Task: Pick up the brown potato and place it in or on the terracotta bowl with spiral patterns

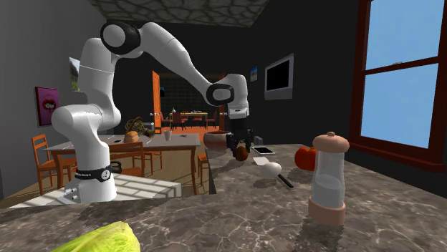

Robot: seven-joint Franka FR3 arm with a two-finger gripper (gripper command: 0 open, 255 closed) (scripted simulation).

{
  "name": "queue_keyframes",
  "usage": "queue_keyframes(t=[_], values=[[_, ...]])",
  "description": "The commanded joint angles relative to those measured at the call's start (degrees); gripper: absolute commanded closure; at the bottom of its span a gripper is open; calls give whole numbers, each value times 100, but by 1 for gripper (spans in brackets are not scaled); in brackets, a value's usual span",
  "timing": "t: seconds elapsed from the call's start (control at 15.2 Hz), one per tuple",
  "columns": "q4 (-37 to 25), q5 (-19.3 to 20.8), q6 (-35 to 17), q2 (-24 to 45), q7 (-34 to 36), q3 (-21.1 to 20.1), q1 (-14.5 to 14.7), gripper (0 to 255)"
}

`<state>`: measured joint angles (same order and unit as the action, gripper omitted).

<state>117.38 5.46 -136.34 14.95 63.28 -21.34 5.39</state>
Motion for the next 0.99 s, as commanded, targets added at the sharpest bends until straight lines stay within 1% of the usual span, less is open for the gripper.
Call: queue_keyframes(t=[0.0,0.92], values=[[-19,-28,66,-46,-17,-12,-7,255],[-468,-324,1029,-601,-197,-95,-84,255]])
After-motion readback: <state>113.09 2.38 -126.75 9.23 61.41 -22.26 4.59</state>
